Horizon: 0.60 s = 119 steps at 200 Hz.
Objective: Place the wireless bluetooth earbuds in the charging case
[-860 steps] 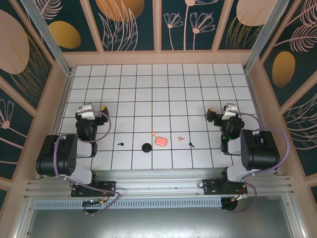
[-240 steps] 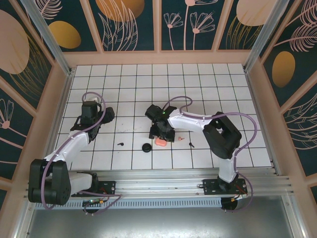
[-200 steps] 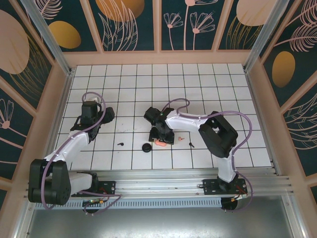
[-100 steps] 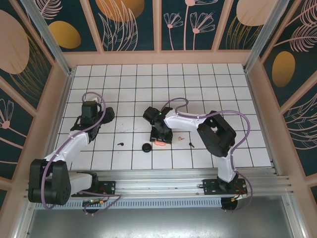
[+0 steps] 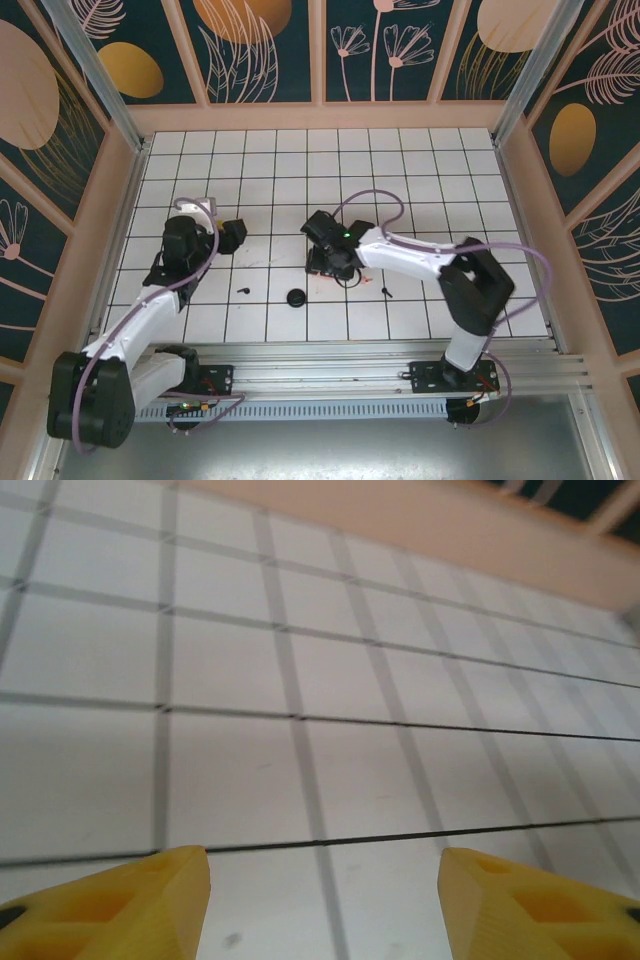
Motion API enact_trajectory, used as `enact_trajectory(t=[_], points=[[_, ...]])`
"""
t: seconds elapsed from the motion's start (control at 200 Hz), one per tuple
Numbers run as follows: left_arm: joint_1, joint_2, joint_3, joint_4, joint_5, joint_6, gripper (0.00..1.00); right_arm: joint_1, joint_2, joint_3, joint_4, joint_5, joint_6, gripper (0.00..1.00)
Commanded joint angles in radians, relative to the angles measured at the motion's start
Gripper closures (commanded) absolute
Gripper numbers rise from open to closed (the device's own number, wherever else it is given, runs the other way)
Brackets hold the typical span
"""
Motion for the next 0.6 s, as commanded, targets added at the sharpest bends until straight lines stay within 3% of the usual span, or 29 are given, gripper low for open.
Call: enact_trajectory(t=[0.0, 0.19, 0.3, 0.591], points=[[-0.074, -0.048, -0.042, 0.231, 0.090, 0.069, 0.39, -0.014, -0.175, -0.093, 0.288, 0.103, -0.020, 0.46], [-0.200, -0.031, -0.120, 0.501, 0.165, 0.159, 0.40, -0.068, -0.415, -0.323, 0.673, 0.046, -0.041, 0.47], [-0.280, 0.035, -0.090, 0.530, 0.195, 0.236, 0.41, -0.103, -0.498, -0.425, 0.849, -0.030, -0.021, 0.47], [-0.421, 0.172, -0.011, 0.585, 0.202, 0.342, 0.40, -0.113, -0.537, -0.472, 0.979, -0.171, -0.027, 0.46]])
